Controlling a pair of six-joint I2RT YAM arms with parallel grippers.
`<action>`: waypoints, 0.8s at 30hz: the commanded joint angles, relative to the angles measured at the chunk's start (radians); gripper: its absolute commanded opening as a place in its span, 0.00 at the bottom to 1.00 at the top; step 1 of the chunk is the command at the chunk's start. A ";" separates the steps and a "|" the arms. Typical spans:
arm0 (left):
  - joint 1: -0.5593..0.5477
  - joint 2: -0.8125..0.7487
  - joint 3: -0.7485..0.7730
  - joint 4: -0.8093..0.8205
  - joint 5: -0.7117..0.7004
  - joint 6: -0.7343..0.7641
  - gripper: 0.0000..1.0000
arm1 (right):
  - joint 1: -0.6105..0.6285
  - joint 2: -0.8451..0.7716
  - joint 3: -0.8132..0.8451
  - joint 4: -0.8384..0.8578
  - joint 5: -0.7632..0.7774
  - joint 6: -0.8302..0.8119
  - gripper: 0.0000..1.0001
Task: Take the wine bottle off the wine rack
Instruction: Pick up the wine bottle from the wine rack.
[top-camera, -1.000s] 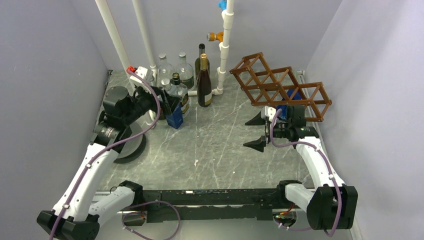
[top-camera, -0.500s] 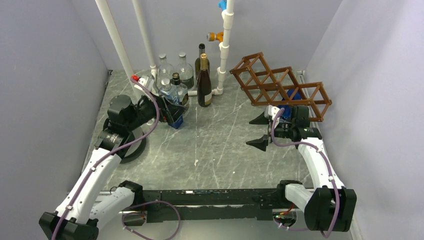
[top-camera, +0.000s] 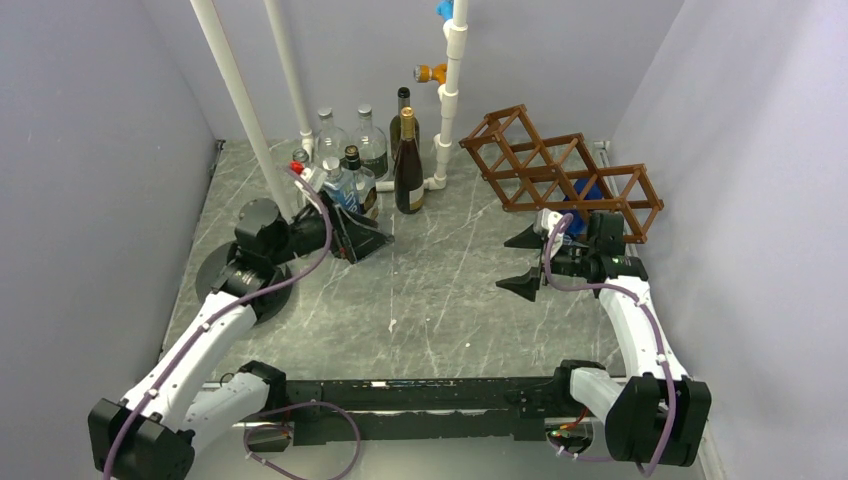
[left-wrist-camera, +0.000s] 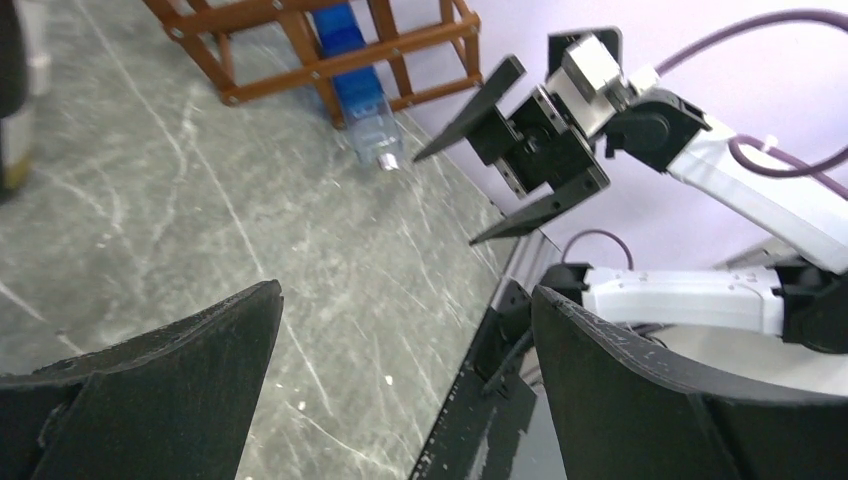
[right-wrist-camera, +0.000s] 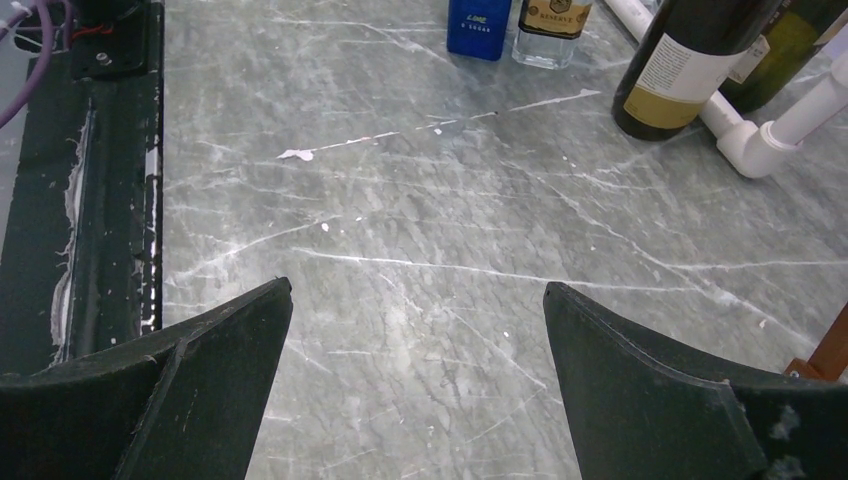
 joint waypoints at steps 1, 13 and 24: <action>-0.086 0.016 -0.004 0.092 0.027 -0.014 1.00 | -0.016 -0.018 0.027 -0.001 -0.012 0.000 1.00; -0.333 0.129 0.009 0.069 -0.139 0.079 1.00 | -0.047 -0.028 0.031 0.023 0.017 0.088 1.00; -0.378 0.154 -0.045 0.098 -0.171 0.096 0.99 | -0.063 -0.042 0.169 -0.294 0.259 0.037 1.00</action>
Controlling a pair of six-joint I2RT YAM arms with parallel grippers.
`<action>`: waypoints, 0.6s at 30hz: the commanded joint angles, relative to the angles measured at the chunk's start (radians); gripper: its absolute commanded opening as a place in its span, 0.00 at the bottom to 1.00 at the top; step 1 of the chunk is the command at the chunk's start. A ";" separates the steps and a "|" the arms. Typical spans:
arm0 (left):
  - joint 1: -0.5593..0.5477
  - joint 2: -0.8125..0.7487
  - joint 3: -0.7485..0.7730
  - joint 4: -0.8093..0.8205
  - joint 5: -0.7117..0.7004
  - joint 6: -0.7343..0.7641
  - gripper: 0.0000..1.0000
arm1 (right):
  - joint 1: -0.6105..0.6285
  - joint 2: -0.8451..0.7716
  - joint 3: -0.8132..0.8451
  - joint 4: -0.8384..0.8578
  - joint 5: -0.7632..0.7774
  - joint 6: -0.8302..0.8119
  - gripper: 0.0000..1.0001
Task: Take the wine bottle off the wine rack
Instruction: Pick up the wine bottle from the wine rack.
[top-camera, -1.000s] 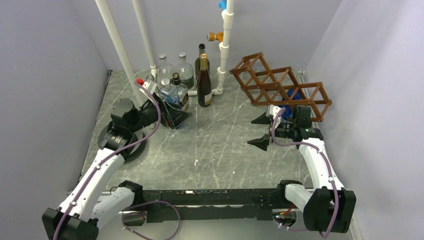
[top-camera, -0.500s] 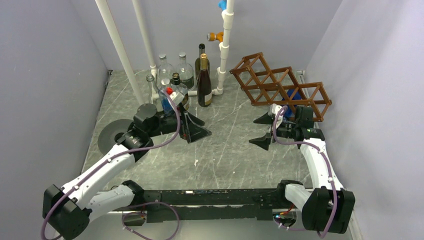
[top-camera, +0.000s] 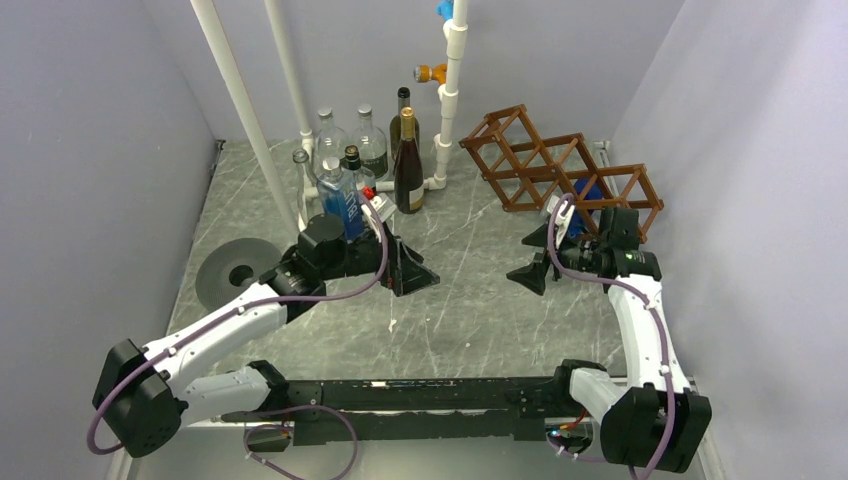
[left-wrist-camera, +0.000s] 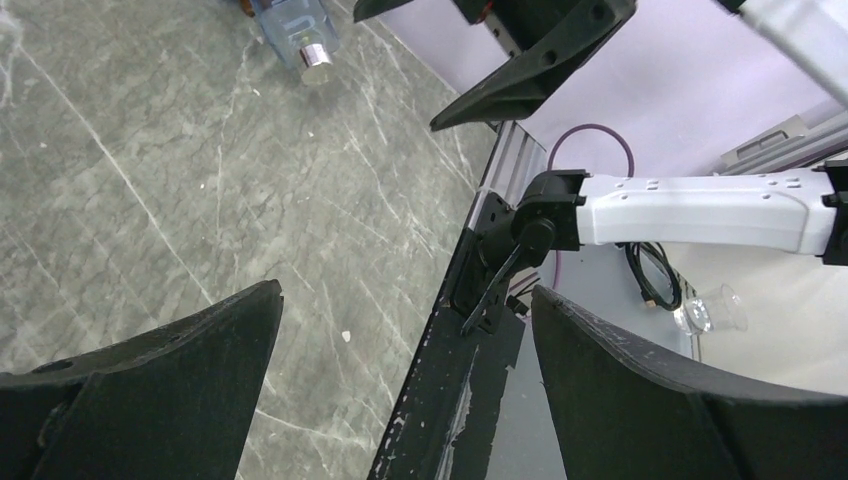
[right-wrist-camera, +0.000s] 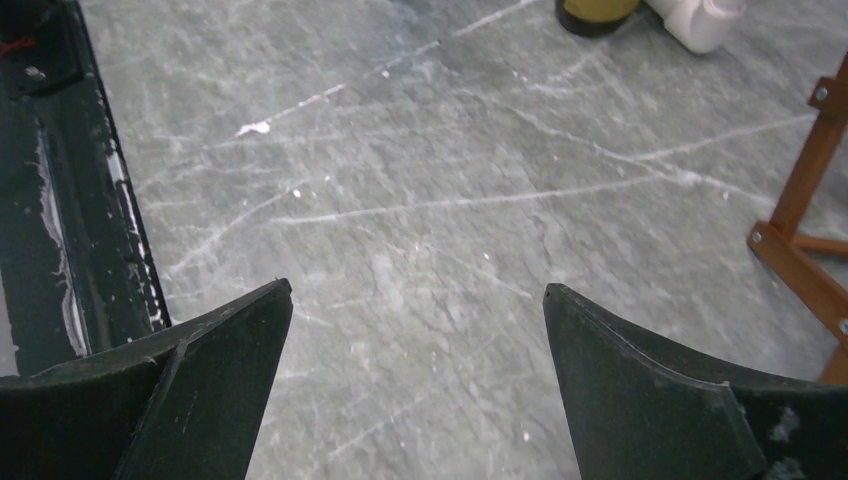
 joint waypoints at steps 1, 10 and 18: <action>-0.007 -0.021 -0.036 0.059 -0.021 0.026 1.00 | -0.005 -0.011 0.110 -0.213 0.149 -0.106 1.00; -0.007 -0.078 -0.096 0.071 -0.039 0.044 0.99 | -0.004 0.031 0.220 -0.464 0.454 -0.686 1.00; -0.006 -0.088 -0.104 0.065 -0.046 0.050 0.99 | -0.004 0.166 0.256 -0.504 0.552 -1.105 1.00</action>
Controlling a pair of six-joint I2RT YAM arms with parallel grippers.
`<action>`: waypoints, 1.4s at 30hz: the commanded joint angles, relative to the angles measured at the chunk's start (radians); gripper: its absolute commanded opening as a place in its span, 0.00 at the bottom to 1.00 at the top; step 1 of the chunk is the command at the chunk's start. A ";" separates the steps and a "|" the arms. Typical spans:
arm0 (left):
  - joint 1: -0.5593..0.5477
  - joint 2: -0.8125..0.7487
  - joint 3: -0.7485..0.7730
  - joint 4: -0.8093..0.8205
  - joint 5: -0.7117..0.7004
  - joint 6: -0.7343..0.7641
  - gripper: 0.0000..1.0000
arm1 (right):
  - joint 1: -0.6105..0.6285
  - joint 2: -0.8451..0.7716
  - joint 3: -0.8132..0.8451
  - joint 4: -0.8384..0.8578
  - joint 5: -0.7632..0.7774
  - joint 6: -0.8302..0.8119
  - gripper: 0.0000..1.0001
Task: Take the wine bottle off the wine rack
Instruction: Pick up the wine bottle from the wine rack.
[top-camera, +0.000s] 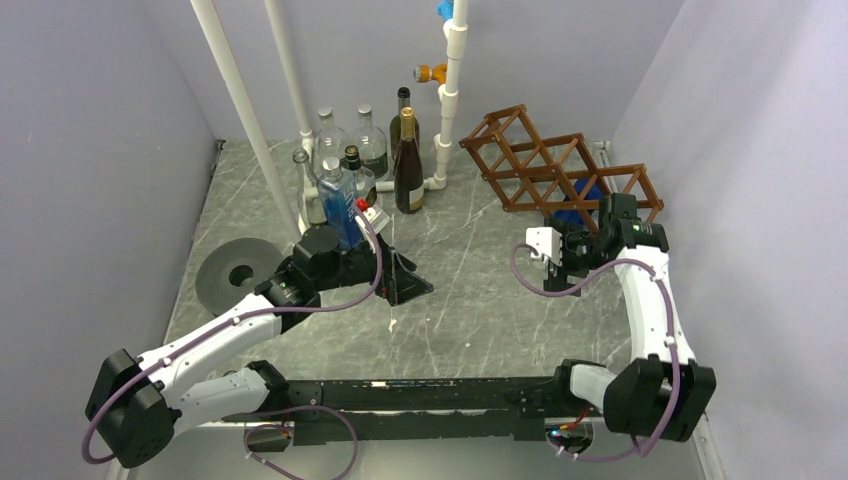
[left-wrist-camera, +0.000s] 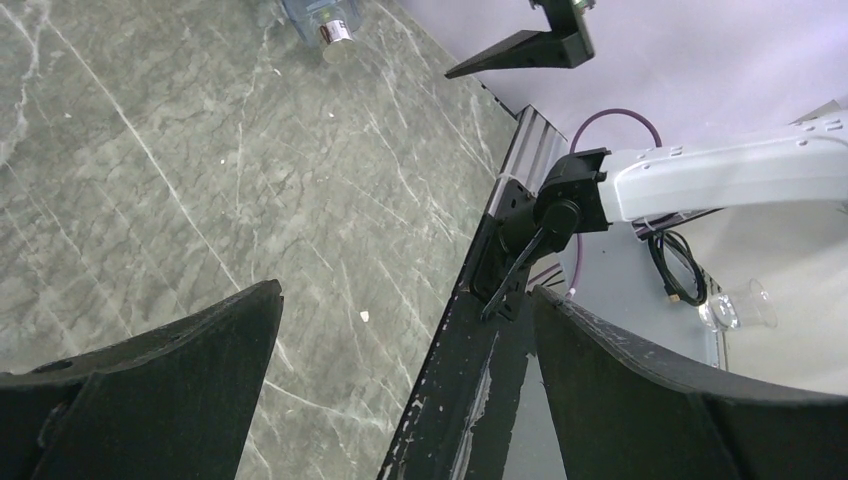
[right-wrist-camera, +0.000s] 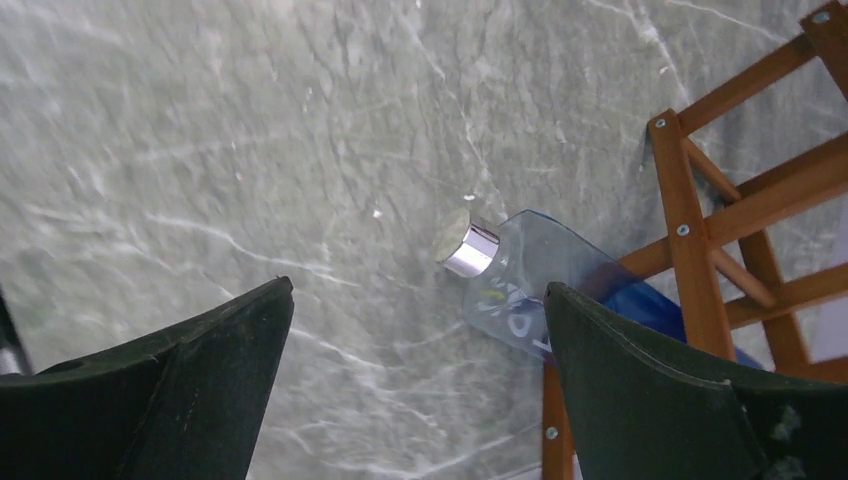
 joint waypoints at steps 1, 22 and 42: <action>-0.004 -0.023 -0.007 0.048 -0.013 0.022 1.00 | -0.002 0.054 0.020 -0.011 0.077 -0.308 1.00; -0.003 0.019 -0.004 0.059 -0.009 0.008 1.00 | -0.003 0.143 -0.129 0.342 0.253 -0.430 1.00; -0.004 0.042 0.003 0.051 -0.025 -0.022 0.99 | -0.020 0.269 -0.253 0.741 0.255 -0.555 1.00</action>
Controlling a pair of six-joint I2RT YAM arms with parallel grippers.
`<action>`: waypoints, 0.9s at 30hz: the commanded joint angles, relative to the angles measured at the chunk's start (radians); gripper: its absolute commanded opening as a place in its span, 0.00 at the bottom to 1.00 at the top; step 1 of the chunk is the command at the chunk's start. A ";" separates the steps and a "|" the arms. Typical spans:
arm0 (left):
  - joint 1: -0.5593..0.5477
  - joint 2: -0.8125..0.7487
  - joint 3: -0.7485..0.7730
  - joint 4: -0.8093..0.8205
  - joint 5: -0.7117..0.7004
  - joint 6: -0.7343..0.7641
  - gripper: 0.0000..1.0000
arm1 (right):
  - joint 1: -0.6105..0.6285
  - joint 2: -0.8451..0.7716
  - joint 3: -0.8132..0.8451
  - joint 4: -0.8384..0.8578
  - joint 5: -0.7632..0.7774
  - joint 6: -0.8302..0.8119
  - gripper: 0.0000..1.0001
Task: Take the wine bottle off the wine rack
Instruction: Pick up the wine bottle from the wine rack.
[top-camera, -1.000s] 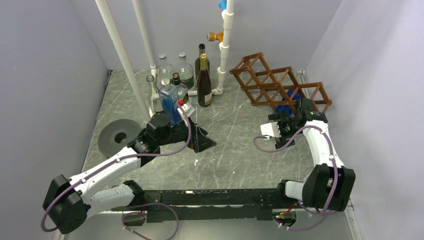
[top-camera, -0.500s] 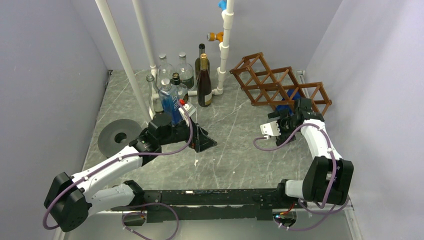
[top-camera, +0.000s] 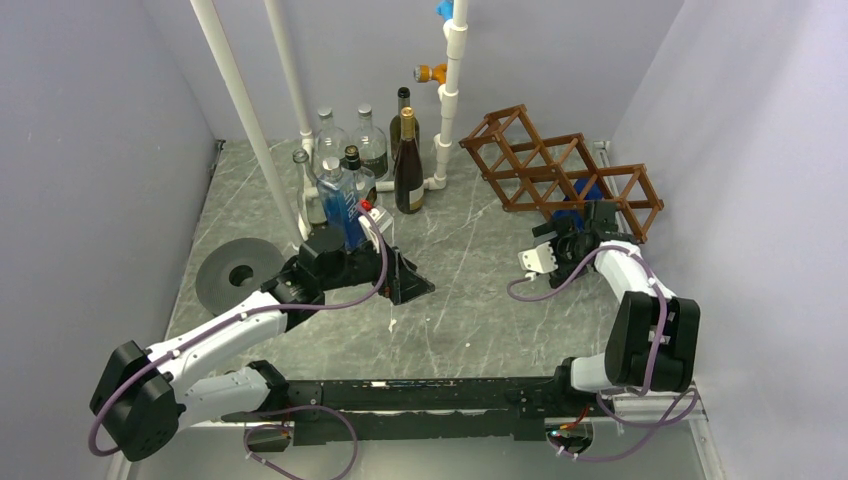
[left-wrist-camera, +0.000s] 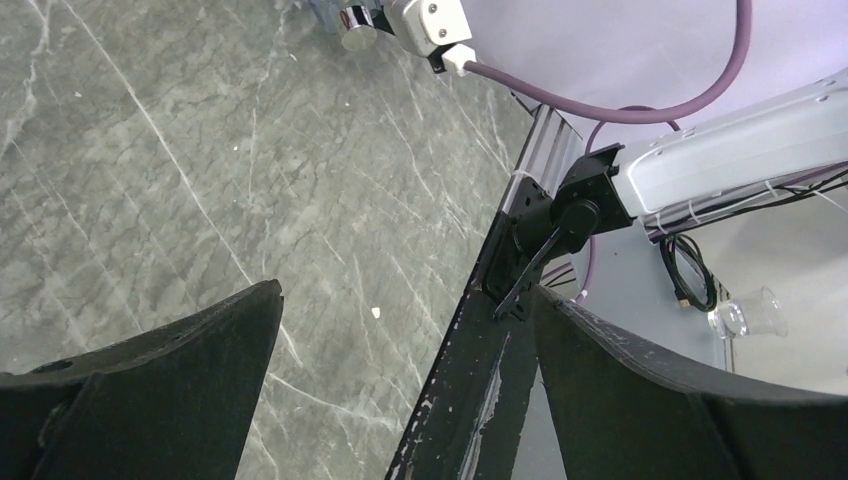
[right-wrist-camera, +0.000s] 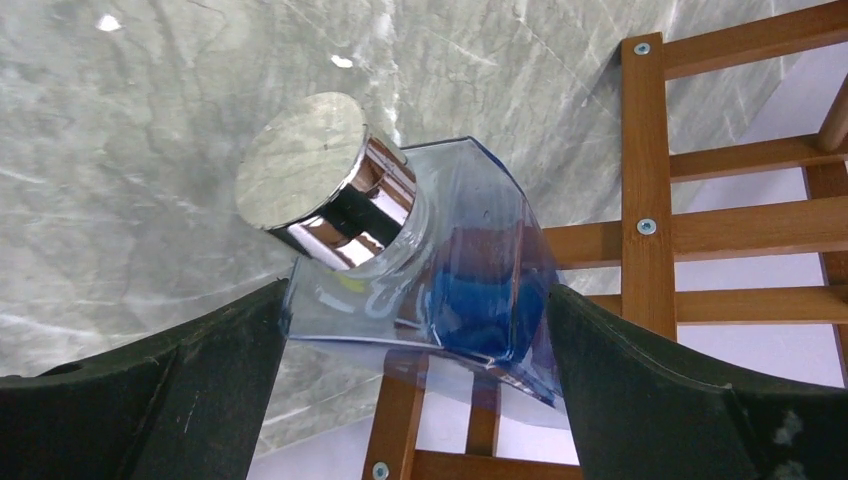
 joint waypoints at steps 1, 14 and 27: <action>-0.003 0.005 0.016 0.030 -0.010 -0.019 0.99 | -0.012 0.027 -0.036 0.151 -0.025 -0.087 1.00; -0.003 0.025 0.025 0.016 -0.017 -0.033 0.99 | -0.032 0.053 -0.158 0.319 -0.057 -0.217 0.87; -0.003 0.025 0.022 0.017 -0.021 -0.039 1.00 | -0.036 -0.006 -0.182 0.190 -0.066 -0.317 0.61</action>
